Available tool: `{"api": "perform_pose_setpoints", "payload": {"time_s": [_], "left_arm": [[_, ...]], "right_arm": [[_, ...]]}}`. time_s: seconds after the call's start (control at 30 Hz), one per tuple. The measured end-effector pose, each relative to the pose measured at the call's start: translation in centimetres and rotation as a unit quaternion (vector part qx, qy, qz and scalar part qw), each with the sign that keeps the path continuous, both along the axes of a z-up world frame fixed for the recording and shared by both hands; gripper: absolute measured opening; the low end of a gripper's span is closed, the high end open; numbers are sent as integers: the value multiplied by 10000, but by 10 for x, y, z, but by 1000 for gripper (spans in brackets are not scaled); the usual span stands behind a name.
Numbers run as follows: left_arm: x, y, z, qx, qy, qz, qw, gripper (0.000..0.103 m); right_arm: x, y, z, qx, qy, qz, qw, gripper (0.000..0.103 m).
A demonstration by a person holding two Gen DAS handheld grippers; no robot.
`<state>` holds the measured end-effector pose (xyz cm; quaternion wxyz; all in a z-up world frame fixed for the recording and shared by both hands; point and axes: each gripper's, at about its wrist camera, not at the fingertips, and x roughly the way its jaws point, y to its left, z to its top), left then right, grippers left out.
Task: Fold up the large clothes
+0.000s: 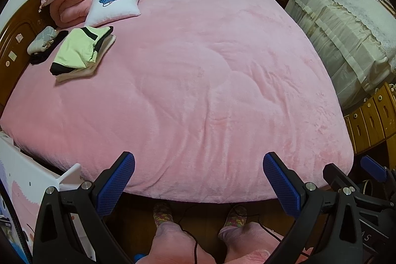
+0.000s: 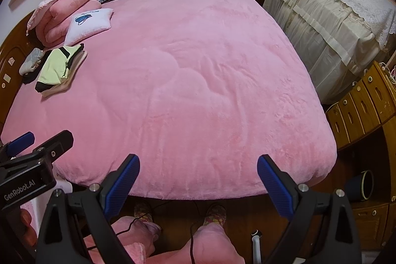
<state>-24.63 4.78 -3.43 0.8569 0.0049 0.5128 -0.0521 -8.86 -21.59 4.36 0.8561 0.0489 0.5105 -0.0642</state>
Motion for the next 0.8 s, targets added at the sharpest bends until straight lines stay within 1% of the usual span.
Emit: {"api": "perform_pose_setpoints", "payload": {"time_s": [0.2, 0.5, 0.8], "left_arm": [[1, 5, -1, -100, -10, -4, 9999, 102], [1, 13, -3, -9, 28, 77, 10000, 102], [3, 13, -4, 8, 65, 9, 10000, 102]], "right_arm": [[0, -1, -2, -13, 23, 22, 10000, 96], [1, -1, -3, -5, 51, 36, 10000, 96], [2, -5, -6, 21, 97, 47, 9999, 96]]}}
